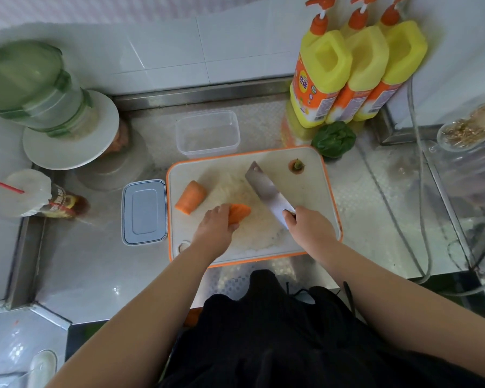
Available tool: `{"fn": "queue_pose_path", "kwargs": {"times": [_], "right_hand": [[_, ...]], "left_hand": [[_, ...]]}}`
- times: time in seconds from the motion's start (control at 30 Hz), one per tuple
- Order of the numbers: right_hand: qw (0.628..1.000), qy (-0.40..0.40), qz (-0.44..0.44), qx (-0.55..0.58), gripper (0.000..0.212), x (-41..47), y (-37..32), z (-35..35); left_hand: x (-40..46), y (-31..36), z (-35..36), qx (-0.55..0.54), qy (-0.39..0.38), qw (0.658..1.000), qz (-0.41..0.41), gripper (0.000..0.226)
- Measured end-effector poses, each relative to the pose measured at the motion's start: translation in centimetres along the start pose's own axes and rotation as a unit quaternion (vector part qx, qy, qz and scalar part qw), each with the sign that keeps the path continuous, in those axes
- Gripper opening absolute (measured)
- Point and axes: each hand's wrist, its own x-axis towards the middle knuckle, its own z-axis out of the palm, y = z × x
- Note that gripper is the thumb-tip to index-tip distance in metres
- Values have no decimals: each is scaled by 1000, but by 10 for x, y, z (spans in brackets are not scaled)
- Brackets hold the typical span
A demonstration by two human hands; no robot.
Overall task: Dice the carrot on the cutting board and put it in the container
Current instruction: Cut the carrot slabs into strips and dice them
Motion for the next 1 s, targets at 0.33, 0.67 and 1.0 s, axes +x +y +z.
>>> {"fn": "queue_pose_path", "kwargs": {"times": [0.33,0.67,1.0], "right_hand": [[996,-30,-72,-48,33,-20,-9,9],[992,-5,-98,-84,32,-19,-9,8],[993,-23,-89,-78,33,-27,-3,7]], "left_hand": [[-12,-18,37,153,109,972,144,53],[-19,-31,49,154,145,961,181,67],[8,-44,23,99,67,968,220,38]]}}
